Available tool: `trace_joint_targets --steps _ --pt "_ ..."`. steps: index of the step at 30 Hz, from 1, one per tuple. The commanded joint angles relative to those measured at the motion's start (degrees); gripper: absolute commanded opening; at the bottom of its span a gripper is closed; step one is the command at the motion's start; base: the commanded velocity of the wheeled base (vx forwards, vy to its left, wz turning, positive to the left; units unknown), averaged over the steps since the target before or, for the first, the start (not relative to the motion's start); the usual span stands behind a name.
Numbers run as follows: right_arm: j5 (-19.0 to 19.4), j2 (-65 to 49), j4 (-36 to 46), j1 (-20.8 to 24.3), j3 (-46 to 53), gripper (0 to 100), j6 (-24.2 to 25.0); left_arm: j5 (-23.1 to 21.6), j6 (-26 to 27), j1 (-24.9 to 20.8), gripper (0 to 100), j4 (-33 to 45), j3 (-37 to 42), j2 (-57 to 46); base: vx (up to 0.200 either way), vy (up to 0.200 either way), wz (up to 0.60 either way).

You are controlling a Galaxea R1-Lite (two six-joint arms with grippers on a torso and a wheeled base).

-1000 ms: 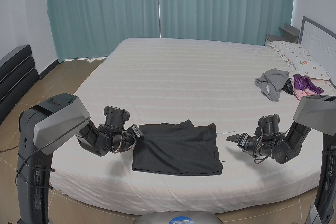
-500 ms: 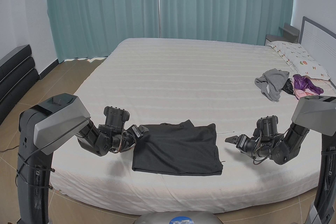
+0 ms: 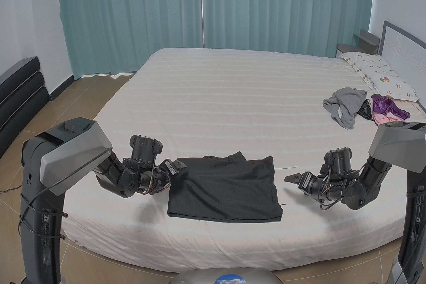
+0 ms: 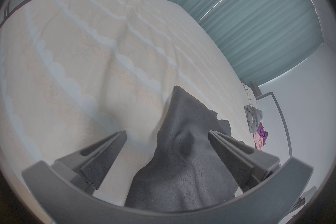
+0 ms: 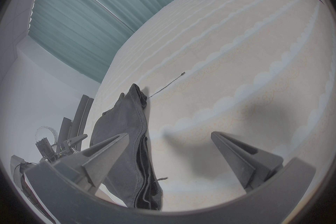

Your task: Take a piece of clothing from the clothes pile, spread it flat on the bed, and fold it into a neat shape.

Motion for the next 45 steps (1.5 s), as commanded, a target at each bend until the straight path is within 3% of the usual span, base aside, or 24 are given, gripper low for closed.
trace_joint_targets --steps 1,11,16,18,19,20,21,26,32,37,45 --pt "0.0 0.4 0.0 -0.1 0.0 100 0.0 0.2 -1.0 0.7 100 0.3 1.0 -1.2 0.000 0.000 0.00" --pt "-0.5 2.4 -0.1 -0.9 -0.8 100 -0.5 0.7 -5.2 3.3 100 0.3 5.9 -4.2 0.000 0.000 0.00" --pt "-5.1 1.9 -0.4 -0.8 -2.3 100 -0.7 0.8 -5.4 6.0 100 0.1 10.1 -7.4 0.000 0.000 0.00" --pt "-10.2 0.9 -2.2 -0.8 -1.3 100 -1.3 0.9 -6.7 8.0 100 -0.2 14.4 -12.2 0.000 0.000 0.00" --pt "-10.2 0.9 -2.2 -0.8 -1.3 100 -1.3 0.9 -6.7 8.0 100 -0.2 14.4 -12.2 0.000 0.000 0.00" --pt "-13.0 -1.6 -5.9 -1.2 0.6 100 -1.7 0.8 -7.3 9.4 100 -0.4 18.1 -16.5 0.000 0.000 0.00" --pt "-13.4 -2.8 -7.1 -1.5 1.8 100 -1.8 0.7 -7.4 9.7 100 -0.4 19.1 -17.8 0.000 0.000 0.00" --pt "-14.0 -12.0 -8.8 -1.7 9.6 100 -3.3 1.6 -7.4 10.2 100 -0.4 24.9 -26.1 0.000 0.000 0.00" --pt "-14.2 -24.4 -11.7 -3.4 17.6 100 -6.2 6.8 -6.7 10.2 100 -0.4 28.5 -37.1 0.000 0.000 0.00" --pt "-13.5 -40.1 -11.9 -7.7 24.2 100 -12.4 10.3 -0.3 10.5 100 -0.2 32.4 -53.0 0.000 0.000 0.00" --pt "-13.2 -55.2 -11.7 -8.0 34.3 100 -17.7 13.2 11.5 10.5 100 0.3 37.0 -68.0 0.000 0.000 0.00"
